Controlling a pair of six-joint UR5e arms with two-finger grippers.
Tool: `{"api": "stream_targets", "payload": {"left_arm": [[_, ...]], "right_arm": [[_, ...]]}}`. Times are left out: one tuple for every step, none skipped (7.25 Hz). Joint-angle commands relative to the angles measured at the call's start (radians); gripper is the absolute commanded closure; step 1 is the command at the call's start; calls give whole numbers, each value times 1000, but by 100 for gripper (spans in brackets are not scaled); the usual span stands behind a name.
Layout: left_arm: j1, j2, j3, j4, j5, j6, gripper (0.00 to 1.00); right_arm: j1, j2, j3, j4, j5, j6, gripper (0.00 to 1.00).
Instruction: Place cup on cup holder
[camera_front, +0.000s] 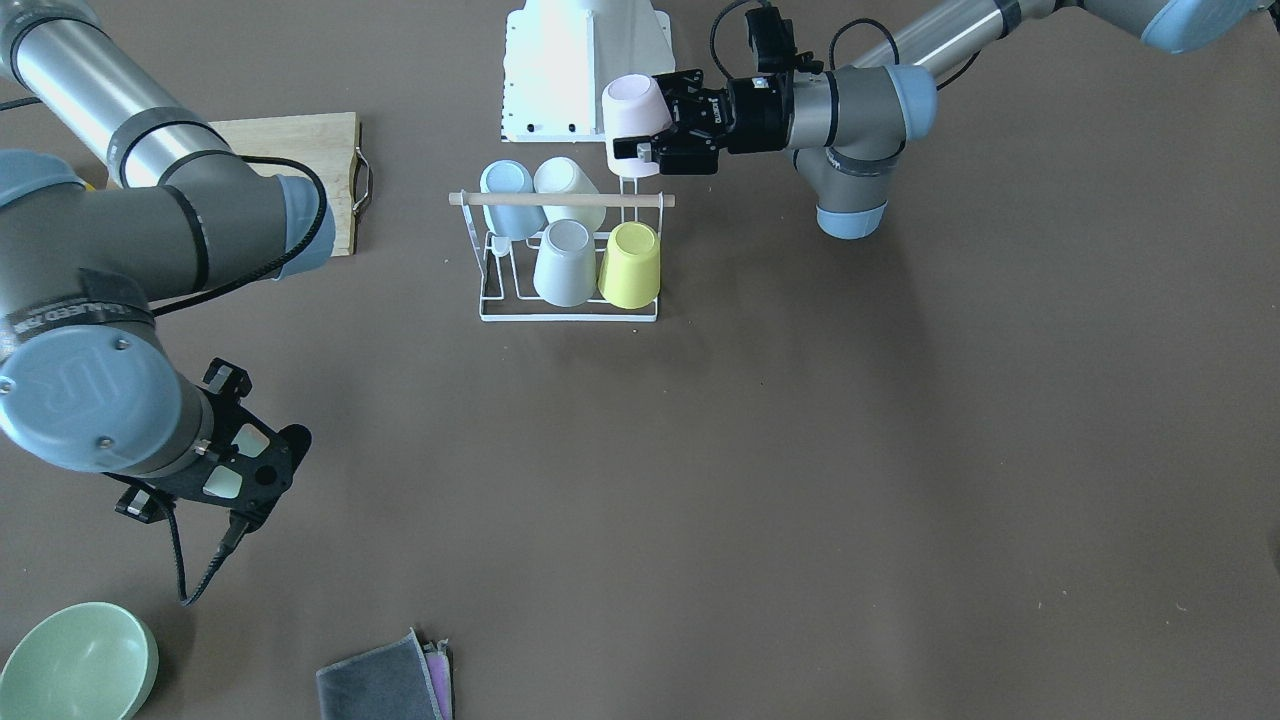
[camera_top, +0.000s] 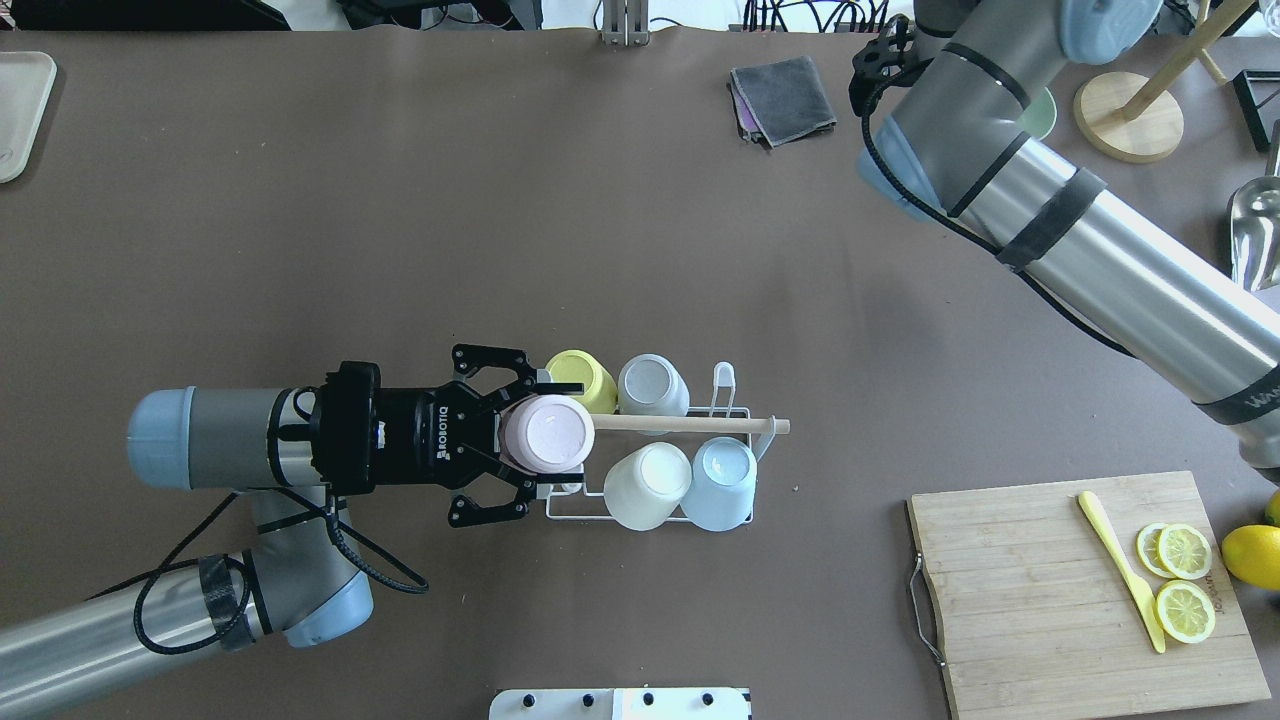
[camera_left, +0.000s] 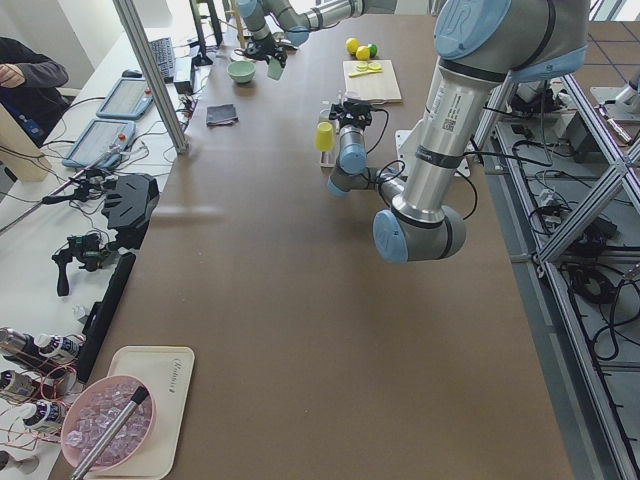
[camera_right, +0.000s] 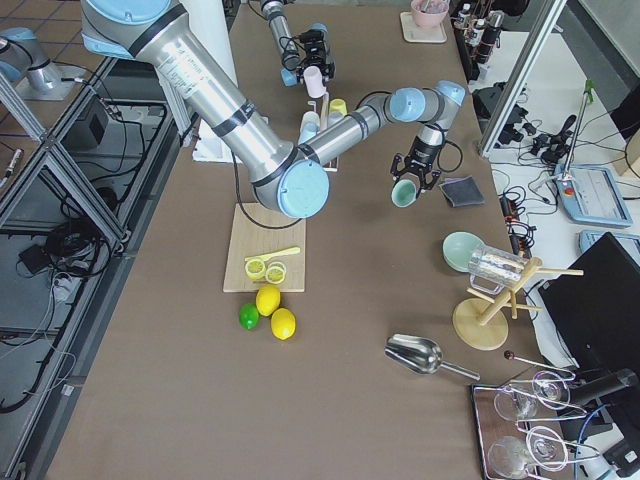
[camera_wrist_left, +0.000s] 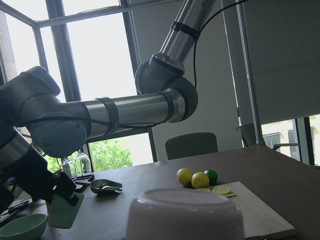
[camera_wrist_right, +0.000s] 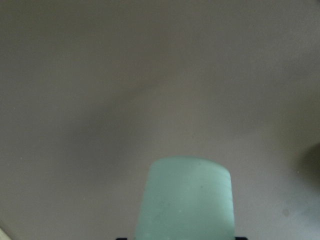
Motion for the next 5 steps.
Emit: {"api": "stream_targets", "payload": {"left_arm": [[29,-4,37,-16,5,14,53],[34,-4,41,-15,5,14,52],[34,-2,42,-18,10,16,52],[34,-4,45,-16,10,22,50],[34,-5,50,-16,11,48,0]], "right_arm": [[46,-53,80,163,156,136,47],[46,-70,109,241,202,221,47],[47,-111,119,381,243,314,47],[47,-143,123,545,273,444,47],[47,-175,132,700,286,593,47]]}}
